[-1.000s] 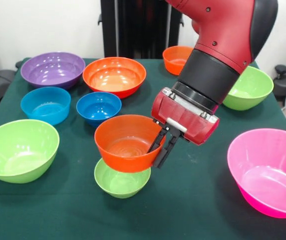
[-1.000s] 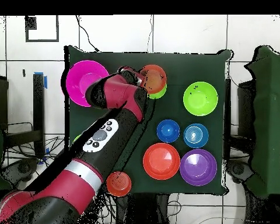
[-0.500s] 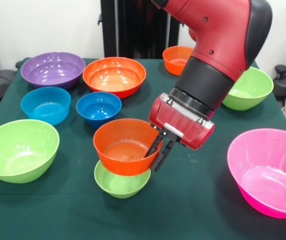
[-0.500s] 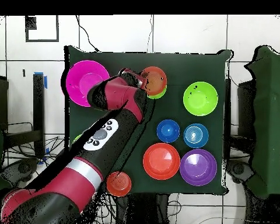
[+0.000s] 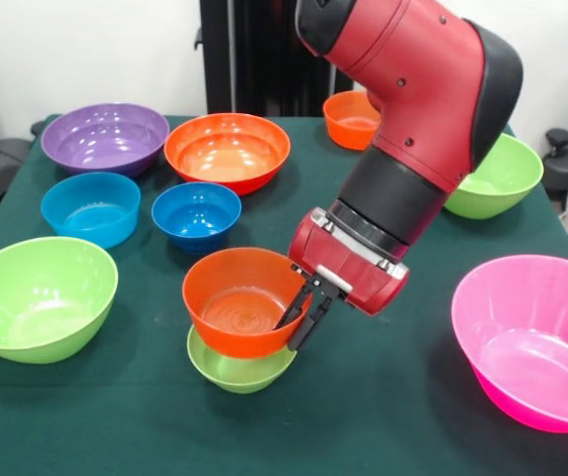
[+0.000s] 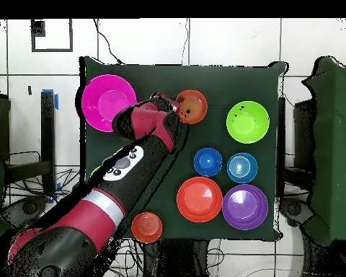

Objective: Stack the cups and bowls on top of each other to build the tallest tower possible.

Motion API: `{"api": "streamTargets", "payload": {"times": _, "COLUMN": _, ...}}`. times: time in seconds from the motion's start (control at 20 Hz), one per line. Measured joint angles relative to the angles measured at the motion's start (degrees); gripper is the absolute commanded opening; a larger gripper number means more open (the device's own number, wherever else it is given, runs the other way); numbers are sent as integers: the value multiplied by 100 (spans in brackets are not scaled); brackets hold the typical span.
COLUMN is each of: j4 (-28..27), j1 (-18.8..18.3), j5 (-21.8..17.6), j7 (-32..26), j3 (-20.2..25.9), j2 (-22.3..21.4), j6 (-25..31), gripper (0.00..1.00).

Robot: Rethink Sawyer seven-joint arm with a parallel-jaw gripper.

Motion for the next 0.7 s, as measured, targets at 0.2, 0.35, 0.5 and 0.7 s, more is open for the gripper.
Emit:
{"api": "streamTargets", "payload": {"times": 0.2, "j4": 1, "j1": -1, "j5": 0, "j7": 0, "j3": 1, "j2": 73, "j6": 1, "gripper": 0}}
{"api": "streamTargets", "payload": {"times": 0.35, "j4": 1, "j1": 0, "j5": 1, "j7": 0, "j3": 0, "j2": 79, "j6": 0, "gripper": 0}}
{"api": "streamTargets", "payload": {"times": 0.5, "j4": 1, "j1": -1, "j5": 0, "j7": 0, "j3": 1, "j2": 78, "j6": 0, "gripper": 0}}
{"api": "streamTargets", "payload": {"times": 0.7, "j4": 1, "j1": -2, "j5": 0, "j7": 0, "j3": 1, "j2": 66, "j6": 0, "gripper": 0}}
